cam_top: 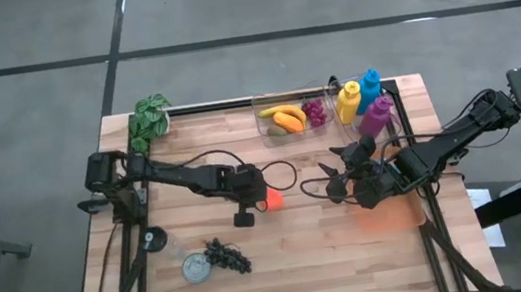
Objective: Pick & Place Food Item
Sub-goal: Put the orange into the left transparent bin
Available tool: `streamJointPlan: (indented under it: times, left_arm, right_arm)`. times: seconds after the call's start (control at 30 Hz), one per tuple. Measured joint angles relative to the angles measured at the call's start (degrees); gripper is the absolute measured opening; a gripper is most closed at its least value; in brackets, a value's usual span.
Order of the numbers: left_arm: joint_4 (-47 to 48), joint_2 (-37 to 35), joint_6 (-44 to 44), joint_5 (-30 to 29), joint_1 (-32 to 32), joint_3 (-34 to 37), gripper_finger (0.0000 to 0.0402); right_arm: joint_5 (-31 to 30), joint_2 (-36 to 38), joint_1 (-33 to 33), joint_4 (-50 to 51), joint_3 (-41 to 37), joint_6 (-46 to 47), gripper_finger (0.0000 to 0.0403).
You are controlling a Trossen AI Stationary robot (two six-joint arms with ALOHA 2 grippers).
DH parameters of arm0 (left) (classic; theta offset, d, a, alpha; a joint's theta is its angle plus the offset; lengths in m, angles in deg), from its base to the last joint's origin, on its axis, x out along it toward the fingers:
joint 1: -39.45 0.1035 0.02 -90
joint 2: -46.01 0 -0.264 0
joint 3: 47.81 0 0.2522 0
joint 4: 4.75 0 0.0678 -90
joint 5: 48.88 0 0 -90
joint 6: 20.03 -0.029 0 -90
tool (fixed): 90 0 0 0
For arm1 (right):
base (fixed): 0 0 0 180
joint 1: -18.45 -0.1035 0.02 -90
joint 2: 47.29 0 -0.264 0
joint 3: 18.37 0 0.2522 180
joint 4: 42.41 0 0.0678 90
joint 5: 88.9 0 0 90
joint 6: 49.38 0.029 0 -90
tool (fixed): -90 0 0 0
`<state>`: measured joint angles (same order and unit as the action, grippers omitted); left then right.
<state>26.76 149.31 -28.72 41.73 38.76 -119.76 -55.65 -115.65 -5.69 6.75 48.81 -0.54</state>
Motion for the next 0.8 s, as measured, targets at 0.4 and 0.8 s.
streamJointPlan:
  times: [0.4, 0.8]
  left_arm:
    - [-11.9, 2.1, -0.5, 0.5, -0.1, 0.0, 0.0001]
    - [-7.6, -7.2, -0.9, -1.2, -0.1, 0.0, 0.0004]
  right_arm:
    - [3.6, -0.2, 0.0, -0.1, -0.3, -6.2, 0.0246]
    - [10.7, -8.6, 0.0, -2.2, -0.2, -21.9, 0.0233]
